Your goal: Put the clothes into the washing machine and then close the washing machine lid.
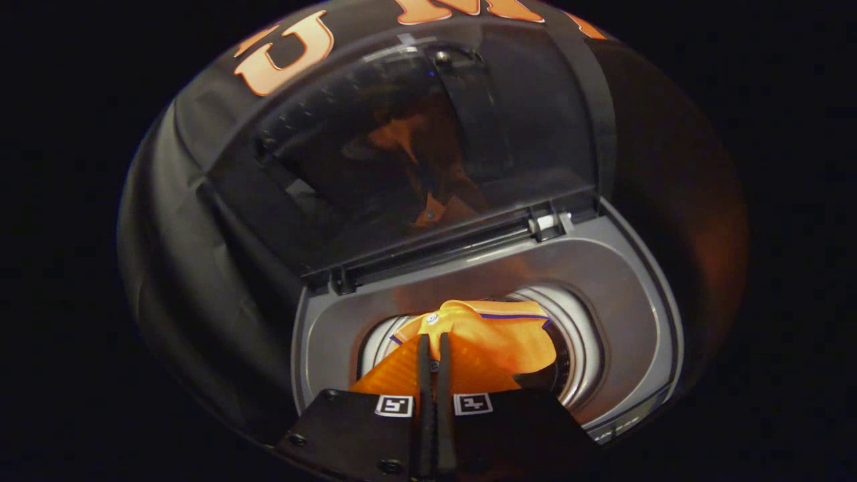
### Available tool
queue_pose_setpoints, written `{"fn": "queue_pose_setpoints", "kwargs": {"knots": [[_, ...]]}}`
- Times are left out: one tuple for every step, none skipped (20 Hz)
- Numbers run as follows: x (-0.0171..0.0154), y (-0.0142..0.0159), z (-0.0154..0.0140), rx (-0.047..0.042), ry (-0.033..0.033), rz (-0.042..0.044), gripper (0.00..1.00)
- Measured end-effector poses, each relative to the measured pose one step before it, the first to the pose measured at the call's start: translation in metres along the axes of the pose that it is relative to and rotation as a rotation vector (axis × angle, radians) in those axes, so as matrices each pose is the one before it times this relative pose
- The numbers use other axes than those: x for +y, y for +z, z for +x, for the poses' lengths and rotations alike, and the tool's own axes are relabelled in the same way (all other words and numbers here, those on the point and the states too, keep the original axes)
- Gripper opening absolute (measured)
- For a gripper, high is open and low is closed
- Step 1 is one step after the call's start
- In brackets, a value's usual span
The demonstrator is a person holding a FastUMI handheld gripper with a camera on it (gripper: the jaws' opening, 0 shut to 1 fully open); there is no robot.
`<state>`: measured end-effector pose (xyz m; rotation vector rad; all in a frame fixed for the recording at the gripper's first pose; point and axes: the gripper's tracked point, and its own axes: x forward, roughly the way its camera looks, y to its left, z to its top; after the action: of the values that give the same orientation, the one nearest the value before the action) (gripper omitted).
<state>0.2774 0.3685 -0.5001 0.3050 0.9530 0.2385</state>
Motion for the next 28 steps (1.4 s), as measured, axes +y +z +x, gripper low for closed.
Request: {"fn": "queue_pose_setpoints", "kwargs": {"knots": [[-0.00183, 0.00112, 0.00025, 0.00483, -0.01133, -0.00928, 0.09], [-0.00152, -0.00162, 0.00458, 0.01231, -0.01317, -0.01629, 0.09], [-0.00315, -0.00036, 0.00348, 0.00532, -0.01002, -0.00744, 0.09], [-0.00191, -0.00356, 0.00469, 0.01597, -0.00566, -0.00548, 0.09], [-0.00192, -0.00475, 0.0039, 0.0134, -0.00781, -0.00419, 0.09], [-0.00399, -0.0042, 0.00351, 0.01051, -0.01573, -0.0025, 0.09], [-0.00322, -0.00256, 0.00154, 0.00949, -0.01211, 0.00256, 0.09], [-0.00159, -0.00291, 0.00229, 0.00578, -0.009, 0.00517, 0.09], [-0.00252, -0.00211, 0.00167, 0.00494, -0.00635, 0.00697, 0.09], [-0.00279, -0.00211, 0.00047, 0.00149, -0.00709, 0.00267, 0.12], [-0.00243, -0.00022, 0.00061, -0.00354, -0.00581, 0.00094, 0.14], [-0.00334, 0.0038, 0.00013, -0.00835, -0.01399, 0.00051, 0.17], [-0.00018, -0.00057, -0.00172, -0.0058, 0.00631, -0.00124, 0.2], [0.0, -0.00191, -0.00035, 0.00679, 0.00084, -0.00094, 0.31], [0.00211, -0.00219, -0.0016, 0.00623, 0.0108, -0.00352, 0.41], [-0.00013, -0.00085, -0.00179, -0.00193, 0.00551, -0.00471, 0.5], [-0.00111, -0.0027, 0.003, -0.00394, 0.00458, -0.0004, 0.6], [0.00123, 0.00554, -0.00593, -0.00996, 0.00157, -0.0009, 0.7], [-0.00192, 0.00029, -0.0026, -0.00121, -0.0018, -0.0061, 0.8], [-0.00102, 0.00155, -0.00301, -0.00796, -0.00221, -0.00549, 0.89], [0.00031, 0.00194, -0.00408, -0.00342, -0.0005, -0.0037, 0.99], [-0.00033, 0.00246, -0.00248, -0.0071, 0.00195, 0.00104, 0.99], [-0.00012, 0.00345, -0.00427, -0.00849, 0.00003, -0.0018, 0.99], [-0.00145, 0.00536, -0.00538, -0.01403, -0.00501, -0.00206, 0.99], [-0.00009, 0.00328, -0.00468, -0.01245, -0.00168, -0.00287, 0.99], [0.00007, 0.00534, -0.00446, -0.01589, -0.00008, -0.00153, 0.99], [0.00096, 0.00335, -0.0067, -0.00872, 0.00158, -0.01061, 0.99], [-0.00038, 0.00511, -0.00628, -0.01443, -0.00352, -0.00644, 0.99]]}}
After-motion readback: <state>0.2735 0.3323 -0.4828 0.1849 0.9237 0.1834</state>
